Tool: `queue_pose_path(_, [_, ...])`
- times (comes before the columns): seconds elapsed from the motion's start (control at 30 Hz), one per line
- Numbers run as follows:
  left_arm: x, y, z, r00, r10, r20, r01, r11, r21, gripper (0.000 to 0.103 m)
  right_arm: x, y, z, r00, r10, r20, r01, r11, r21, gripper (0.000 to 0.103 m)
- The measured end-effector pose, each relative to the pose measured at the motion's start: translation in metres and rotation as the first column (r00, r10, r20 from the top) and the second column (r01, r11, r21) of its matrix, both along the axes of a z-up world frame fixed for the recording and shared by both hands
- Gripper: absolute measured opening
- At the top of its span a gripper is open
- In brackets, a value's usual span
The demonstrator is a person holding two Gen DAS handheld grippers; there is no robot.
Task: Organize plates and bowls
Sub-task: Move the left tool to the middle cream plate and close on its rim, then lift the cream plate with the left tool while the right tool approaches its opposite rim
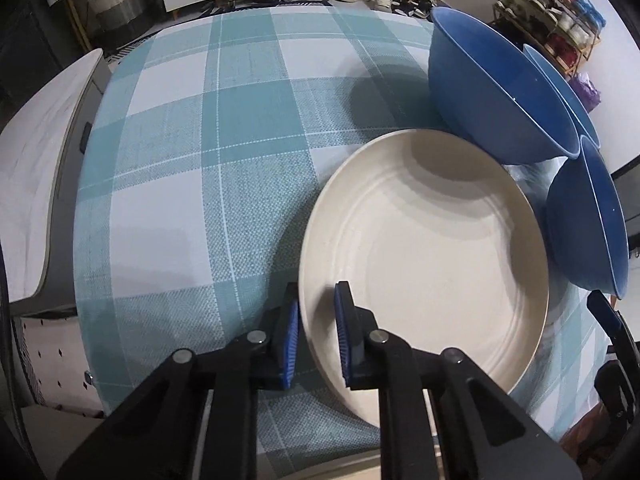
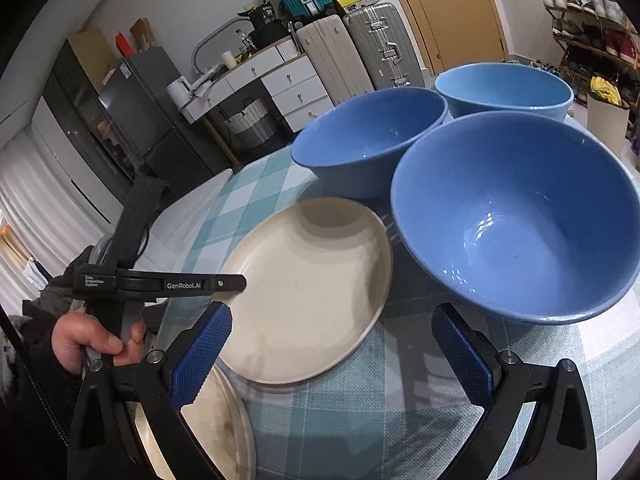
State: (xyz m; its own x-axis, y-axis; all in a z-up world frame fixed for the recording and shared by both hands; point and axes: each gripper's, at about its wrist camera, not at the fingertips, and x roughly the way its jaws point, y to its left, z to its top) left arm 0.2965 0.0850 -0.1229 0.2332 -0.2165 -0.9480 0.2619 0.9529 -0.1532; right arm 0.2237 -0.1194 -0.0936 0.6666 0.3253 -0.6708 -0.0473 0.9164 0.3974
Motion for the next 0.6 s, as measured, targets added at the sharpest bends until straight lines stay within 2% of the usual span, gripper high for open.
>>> queue_pose_path(0.27, [-0.007, 0.0, 0.003, 1.0, -0.007, 0.027, 0.005, 0.998, 0.061, 0.015, 0.0, 0.005, 0.017, 0.999, 0.011, 0.04, -0.009, 0.999, -0.051, 0.102])
queue_pose_path(0.6, [-0.015, 0.012, 0.005, 0.999, 0.021, 0.044, -0.025, 0.995, 0.094, 0.015, -0.002, 0.012, 0.021, 0.996, 0.077, 0.037, -0.075, 0.997, -0.035, 0.102])
